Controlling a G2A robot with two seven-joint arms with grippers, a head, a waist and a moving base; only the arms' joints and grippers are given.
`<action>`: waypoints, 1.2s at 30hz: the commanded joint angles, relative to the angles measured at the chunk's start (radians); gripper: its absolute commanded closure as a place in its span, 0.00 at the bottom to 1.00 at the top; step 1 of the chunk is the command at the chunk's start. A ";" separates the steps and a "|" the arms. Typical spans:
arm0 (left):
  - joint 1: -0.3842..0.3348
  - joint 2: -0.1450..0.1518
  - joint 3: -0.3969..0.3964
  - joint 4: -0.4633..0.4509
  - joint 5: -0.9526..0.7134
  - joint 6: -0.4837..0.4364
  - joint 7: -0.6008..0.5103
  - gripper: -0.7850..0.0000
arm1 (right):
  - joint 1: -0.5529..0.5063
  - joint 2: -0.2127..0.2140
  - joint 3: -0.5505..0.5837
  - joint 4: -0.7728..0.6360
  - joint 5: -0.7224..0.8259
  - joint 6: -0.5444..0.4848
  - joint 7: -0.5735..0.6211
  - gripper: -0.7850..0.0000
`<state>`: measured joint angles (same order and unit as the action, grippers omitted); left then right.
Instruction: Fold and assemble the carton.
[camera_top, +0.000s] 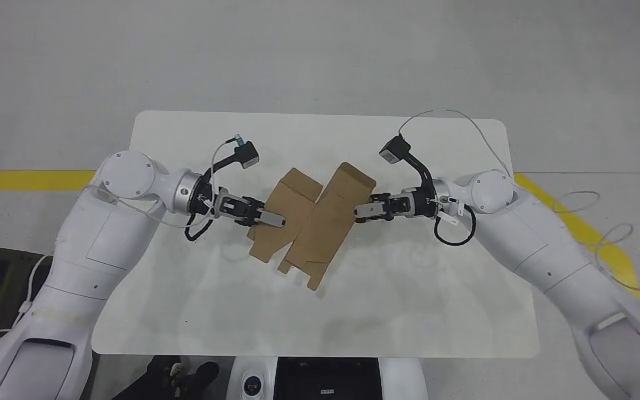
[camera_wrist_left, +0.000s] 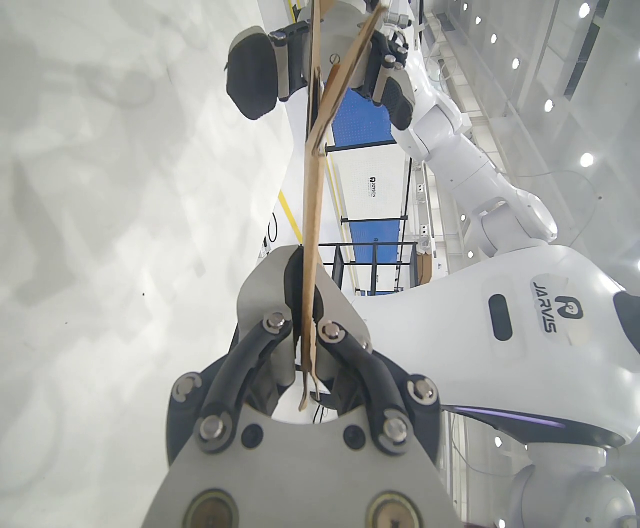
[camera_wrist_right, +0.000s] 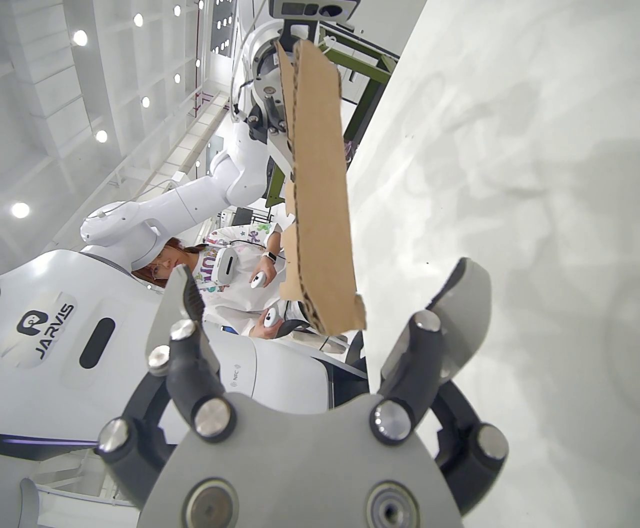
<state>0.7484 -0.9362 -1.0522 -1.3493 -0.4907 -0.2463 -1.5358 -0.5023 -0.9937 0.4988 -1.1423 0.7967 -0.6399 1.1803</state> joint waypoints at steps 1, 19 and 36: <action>0.001 0.001 -0.001 -0.002 -0.001 0.001 0.000 1.00 | -0.011 0.000 0.008 -0.015 -0.020 0.008 -0.031 0.00; 0.009 0.001 0.008 -0.007 -0.003 0.009 0.000 1.00 | -0.087 0.008 0.124 -0.062 -0.089 0.019 -0.037 0.56; 0.015 0.003 0.012 -0.017 -0.003 0.011 0.000 1.00 | -0.098 -0.026 0.165 -0.039 -0.107 0.030 -0.007 1.00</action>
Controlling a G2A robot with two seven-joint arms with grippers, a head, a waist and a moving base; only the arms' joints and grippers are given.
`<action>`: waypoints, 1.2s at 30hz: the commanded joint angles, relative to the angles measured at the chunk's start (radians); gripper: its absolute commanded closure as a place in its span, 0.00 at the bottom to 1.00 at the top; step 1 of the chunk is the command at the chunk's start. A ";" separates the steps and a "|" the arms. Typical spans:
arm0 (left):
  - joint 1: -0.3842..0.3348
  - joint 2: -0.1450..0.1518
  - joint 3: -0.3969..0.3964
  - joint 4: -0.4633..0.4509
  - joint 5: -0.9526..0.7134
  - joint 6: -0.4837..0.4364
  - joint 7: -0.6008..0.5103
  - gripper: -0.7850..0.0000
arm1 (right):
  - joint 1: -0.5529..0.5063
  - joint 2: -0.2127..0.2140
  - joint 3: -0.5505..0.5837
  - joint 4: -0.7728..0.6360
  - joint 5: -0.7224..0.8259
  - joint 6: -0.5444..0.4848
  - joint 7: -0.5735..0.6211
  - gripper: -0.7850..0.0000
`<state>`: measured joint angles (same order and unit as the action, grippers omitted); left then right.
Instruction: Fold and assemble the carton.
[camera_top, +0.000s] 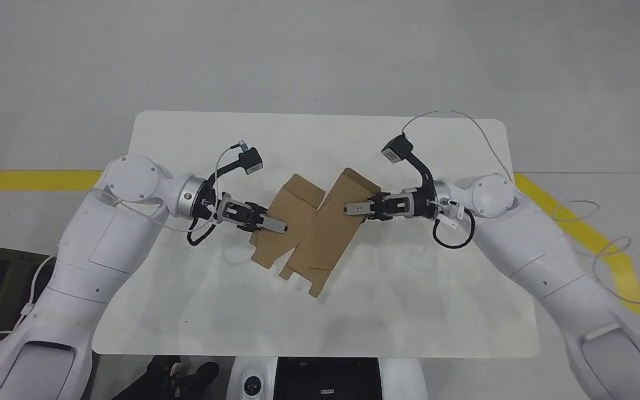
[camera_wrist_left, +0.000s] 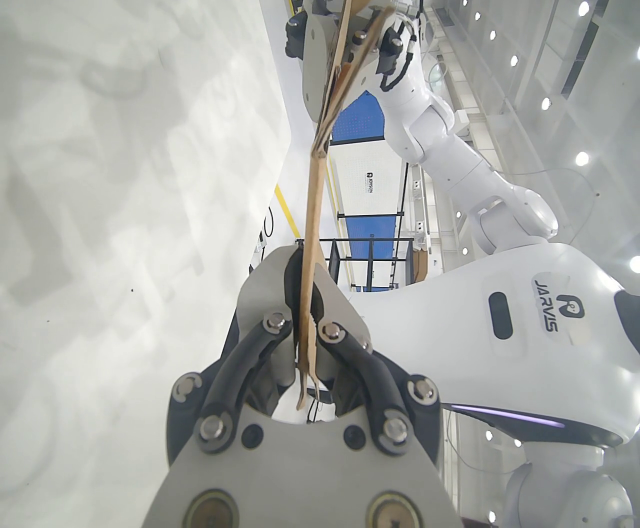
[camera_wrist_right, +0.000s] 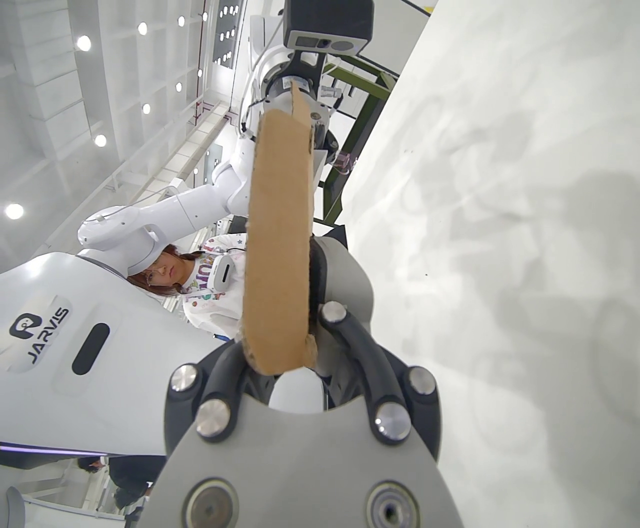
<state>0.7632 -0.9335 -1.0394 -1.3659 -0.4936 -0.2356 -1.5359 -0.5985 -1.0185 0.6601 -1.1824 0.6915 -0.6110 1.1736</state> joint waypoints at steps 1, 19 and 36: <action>0.001 0.001 -0.001 0.000 -0.002 0.001 0.000 1.00 | -0.003 -0.003 0.006 0.002 -0.004 0.001 0.000 1.00; -0.006 0.003 -0.037 0.027 -0.075 0.021 0.025 0.00 | -0.031 -0.024 0.065 0.000 -0.030 0.036 -0.035 1.00; 0.031 -0.007 -0.060 0.029 -0.094 0.108 0.289 0.00 | -0.139 -0.007 0.188 -0.160 -0.194 0.173 -0.324 1.00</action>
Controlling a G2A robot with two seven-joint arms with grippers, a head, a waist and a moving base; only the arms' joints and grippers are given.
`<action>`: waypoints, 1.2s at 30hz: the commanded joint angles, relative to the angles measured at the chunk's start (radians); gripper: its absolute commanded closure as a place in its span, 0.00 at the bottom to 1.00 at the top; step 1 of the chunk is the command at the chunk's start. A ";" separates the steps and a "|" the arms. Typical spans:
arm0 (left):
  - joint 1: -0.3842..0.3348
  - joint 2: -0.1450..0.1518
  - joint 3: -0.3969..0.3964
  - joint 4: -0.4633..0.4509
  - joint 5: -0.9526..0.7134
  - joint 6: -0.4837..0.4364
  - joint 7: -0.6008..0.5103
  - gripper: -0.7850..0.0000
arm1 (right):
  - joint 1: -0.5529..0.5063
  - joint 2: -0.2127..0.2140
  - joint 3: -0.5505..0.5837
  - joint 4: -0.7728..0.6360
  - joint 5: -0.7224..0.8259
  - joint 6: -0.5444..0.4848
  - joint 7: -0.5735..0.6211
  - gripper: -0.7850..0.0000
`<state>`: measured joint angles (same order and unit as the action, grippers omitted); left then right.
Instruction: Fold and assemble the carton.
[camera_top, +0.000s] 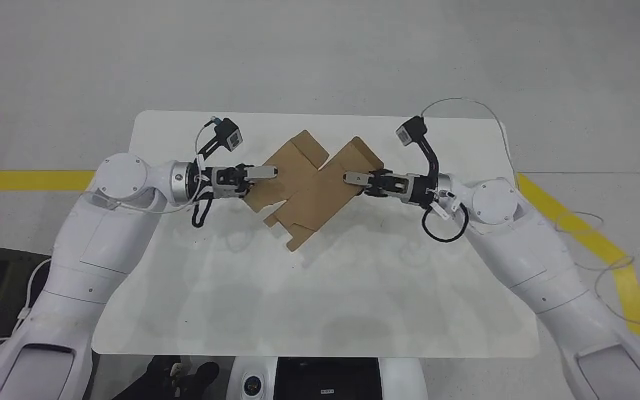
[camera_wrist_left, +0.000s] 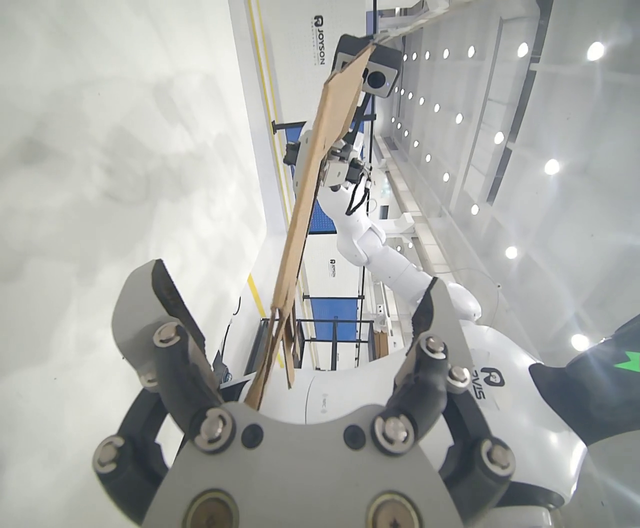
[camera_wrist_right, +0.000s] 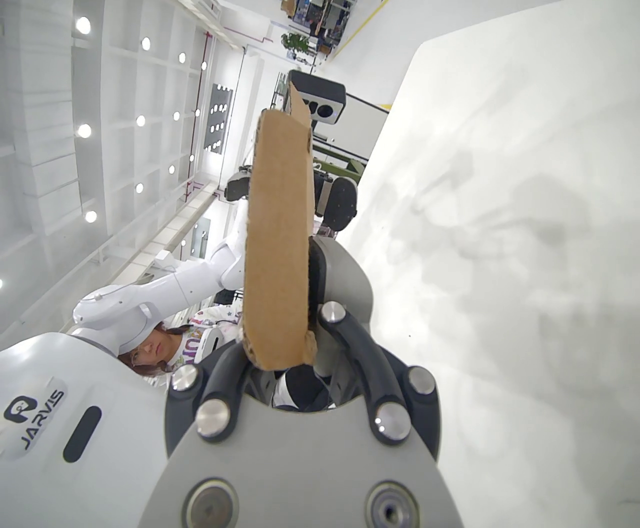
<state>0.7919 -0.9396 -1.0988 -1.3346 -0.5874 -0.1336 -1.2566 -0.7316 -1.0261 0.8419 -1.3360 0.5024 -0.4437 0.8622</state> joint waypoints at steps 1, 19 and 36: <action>0.005 -0.001 -0.001 -0.005 -0.001 0.012 0.018 0.00 | -0.015 0.002 0.013 -0.013 -0.011 0.012 -0.026 1.00; 0.042 0.010 -0.076 -0.063 -0.057 0.106 0.012 0.00 | -0.109 0.010 0.107 -0.066 -0.130 0.072 -0.123 1.00; 0.065 0.014 -0.113 -0.109 -0.096 0.171 0.018 0.00 | -0.133 -0.006 0.132 -0.082 -0.177 0.073 -0.147 1.00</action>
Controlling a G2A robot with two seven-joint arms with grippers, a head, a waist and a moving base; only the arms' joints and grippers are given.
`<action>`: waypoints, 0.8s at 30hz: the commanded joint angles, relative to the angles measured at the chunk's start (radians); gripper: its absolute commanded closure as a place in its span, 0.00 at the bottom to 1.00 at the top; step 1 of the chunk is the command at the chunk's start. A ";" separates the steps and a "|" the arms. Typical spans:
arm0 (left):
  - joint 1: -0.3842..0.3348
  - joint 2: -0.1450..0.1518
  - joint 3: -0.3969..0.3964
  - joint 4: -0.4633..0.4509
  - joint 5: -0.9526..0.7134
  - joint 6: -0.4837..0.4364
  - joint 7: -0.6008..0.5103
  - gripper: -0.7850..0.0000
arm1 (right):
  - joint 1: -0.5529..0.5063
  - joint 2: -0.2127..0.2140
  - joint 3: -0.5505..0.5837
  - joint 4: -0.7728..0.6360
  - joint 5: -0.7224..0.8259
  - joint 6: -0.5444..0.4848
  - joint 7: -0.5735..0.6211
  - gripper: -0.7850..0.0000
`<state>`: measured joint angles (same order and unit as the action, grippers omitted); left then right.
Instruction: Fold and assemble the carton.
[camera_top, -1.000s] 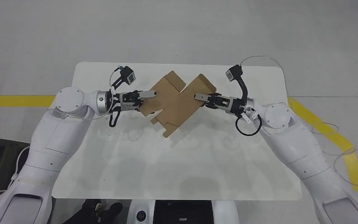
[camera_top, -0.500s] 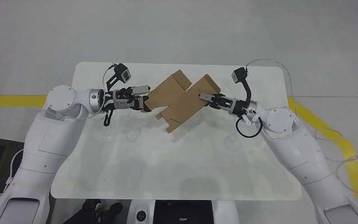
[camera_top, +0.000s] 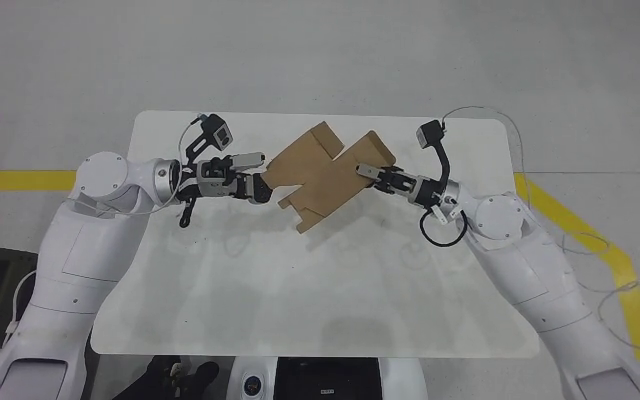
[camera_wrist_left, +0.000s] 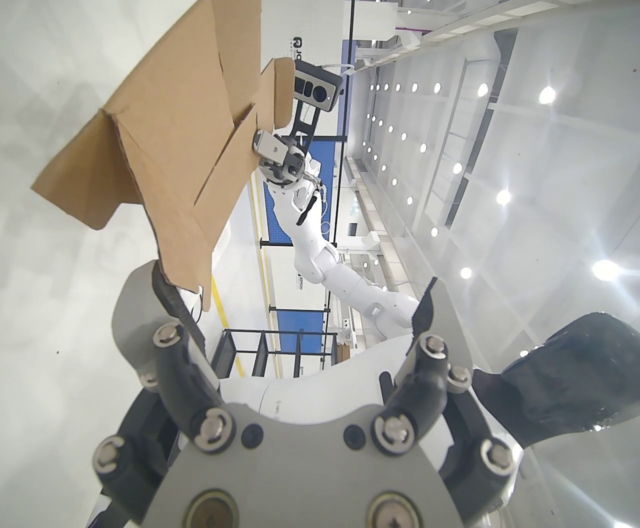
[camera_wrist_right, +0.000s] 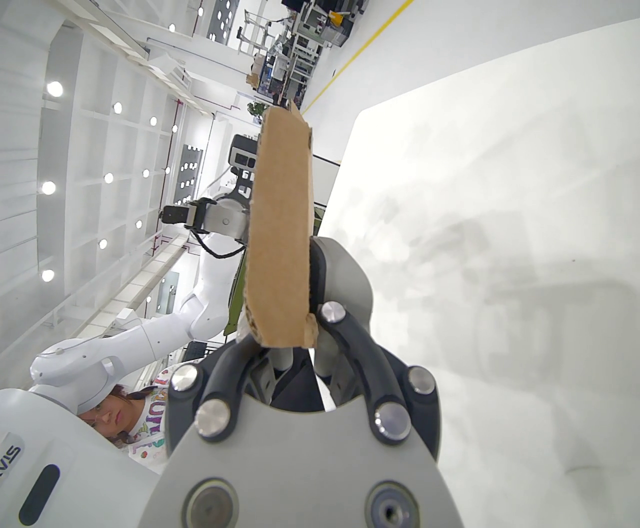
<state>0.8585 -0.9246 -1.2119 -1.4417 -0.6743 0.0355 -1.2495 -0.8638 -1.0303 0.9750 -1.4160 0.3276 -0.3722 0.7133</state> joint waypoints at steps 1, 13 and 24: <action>-0.002 -0.003 -0.001 -0.002 -0.020 0.003 0.015 0.00 | -0.001 -0.002 -0.002 -0.003 -0.003 0.002 0.002 1.00; -0.028 -0.017 0.038 0.027 0.012 -0.002 0.074 0.13 | 0.005 -0.019 -0.005 -0.010 -0.013 0.002 0.015 1.00; -0.033 -0.021 0.048 0.056 0.056 -0.004 0.095 0.36 | 0.000 -0.028 0.007 -0.011 -0.023 0.001 0.024 1.00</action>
<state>0.8247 -0.9457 -1.1647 -1.3866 -0.6210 0.0310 -1.1539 -0.8631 -1.0576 0.9814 -1.4278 0.3048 -0.3717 0.7374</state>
